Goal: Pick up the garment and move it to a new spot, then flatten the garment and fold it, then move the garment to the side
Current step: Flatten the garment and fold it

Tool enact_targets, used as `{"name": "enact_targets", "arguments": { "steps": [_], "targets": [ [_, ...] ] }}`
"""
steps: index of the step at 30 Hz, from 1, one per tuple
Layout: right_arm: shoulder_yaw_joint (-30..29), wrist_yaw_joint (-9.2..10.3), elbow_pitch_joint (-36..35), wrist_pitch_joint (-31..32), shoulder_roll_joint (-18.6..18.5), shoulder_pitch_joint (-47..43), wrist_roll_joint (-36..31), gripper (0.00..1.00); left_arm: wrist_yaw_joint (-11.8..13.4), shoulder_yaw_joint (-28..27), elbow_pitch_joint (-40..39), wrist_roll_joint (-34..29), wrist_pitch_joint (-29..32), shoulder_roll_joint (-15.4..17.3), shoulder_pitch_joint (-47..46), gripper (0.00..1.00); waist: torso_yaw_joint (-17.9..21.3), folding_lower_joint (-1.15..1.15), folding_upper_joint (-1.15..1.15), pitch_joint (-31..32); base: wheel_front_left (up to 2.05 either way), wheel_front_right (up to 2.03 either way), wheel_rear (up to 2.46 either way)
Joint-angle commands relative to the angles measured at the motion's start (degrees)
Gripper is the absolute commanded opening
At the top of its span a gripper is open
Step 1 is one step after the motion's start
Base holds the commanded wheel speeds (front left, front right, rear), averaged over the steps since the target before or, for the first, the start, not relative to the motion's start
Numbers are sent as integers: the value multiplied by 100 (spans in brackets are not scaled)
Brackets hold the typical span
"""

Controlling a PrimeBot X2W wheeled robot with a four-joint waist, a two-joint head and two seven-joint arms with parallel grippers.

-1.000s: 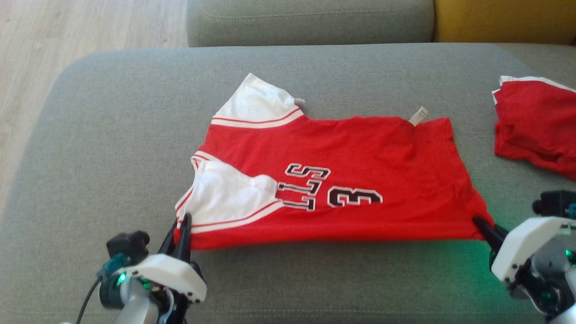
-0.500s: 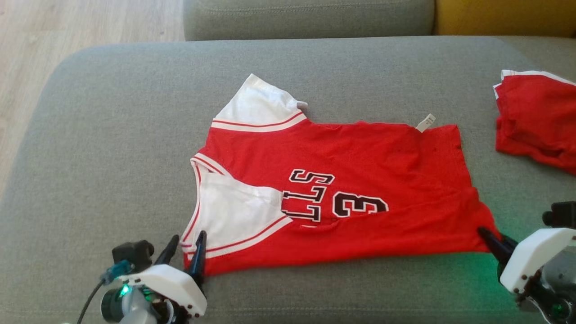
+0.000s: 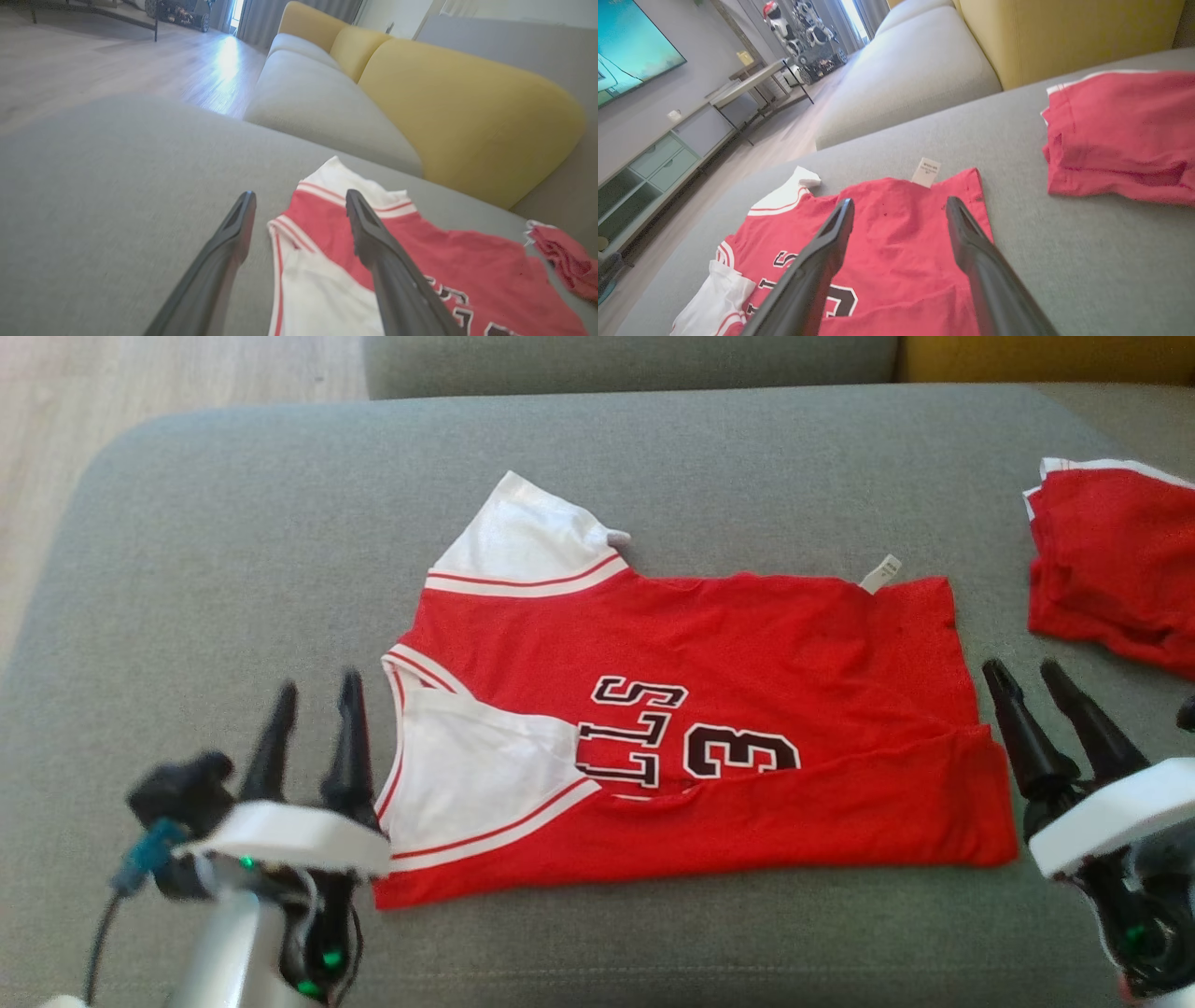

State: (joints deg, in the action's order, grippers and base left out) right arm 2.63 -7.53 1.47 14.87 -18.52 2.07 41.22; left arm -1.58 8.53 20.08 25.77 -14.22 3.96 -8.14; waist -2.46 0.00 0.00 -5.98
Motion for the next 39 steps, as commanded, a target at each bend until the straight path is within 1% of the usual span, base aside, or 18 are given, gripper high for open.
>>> {"name": "enact_targets", "arguments": {
  "steps": [1,3,5,7,9,12,13,15,20,24,28,34,36,39],
  "targets": [
    [161,4,-323,-365,-107,271,-120,100,-39,-339,-543,-87,-73,4,-316,100,53,0,0,-64,0,0,0],
    [222,4,-388,-775,-58,324,-280,100,-80,-461,-847,-181,-75,-39,-327,100,113,0,0,-128,0,0,0],
    [291,4,-393,-1149,21,391,-470,100,-152,-434,-925,-307,-75,-61,-367,100,188,0,0,-199,0,0,0],
    [375,4,-329,-1445,127,460,-644,100,-198,-392,-862,-433,-76,-69,-491,100,271,0,0,-269,0,0,0],
    [435,4,-286,-1563,161,497,-758,100,-210,-381,-777,-485,-76,-68,-579,100,311,0,0,-306,0,0,0],
    [603,4,-161,-1792,282,634,-968,100,-80,-415,-347,-581,-30,-20,-913,100,461,0,0,-480,0,0,0],
    [743,4,-111,-1879,354,777,-1046,100,-43,-405,-140,-648,84,76,-1184,100,600,0,0,-660,0,0,0],
    [917,4,-81,-1945,404,950,-1119,100,-63,-384,33,-712,257,229,-1486,100,752,0,0,-858,0,0,0],
    [1537,4,33,-2030,338,1563,-1364,100,-253,-307,266,-817,860,743,-2360,100,1161,0,0,-1368,0,0,0],
    [1600,4,186,-2180,494,1977,-1318,100,-409,-201,476,-838,1514,1180,-3104,100,1448,0,0,-1686,0,0,0],
    [1650,4,352,-2337,680,2230,-1256,100,-535,-33,815,-715,2161,1603,-3744,100,1706,0,0,-1898,0,0,0],
    [1712,4,627,-2582,919,2416,-1207,100,-582,229,1372,-447,3224,2096,-4378,100,2007,0,0,-2087,0,0,0],
    [1679,4,683,-2678,1056,2465,-1119,100,-586,344,1535,-454,3446,2278,-4520,100,2098,0,0,-2123,0,0,0],
    [1727,4,728,-2767,1154,2527,-1047,100,-588,451,1754,-399,3701,2452,-4680,100,2214,0,0,-2163,0,0,0]
  ]
}}
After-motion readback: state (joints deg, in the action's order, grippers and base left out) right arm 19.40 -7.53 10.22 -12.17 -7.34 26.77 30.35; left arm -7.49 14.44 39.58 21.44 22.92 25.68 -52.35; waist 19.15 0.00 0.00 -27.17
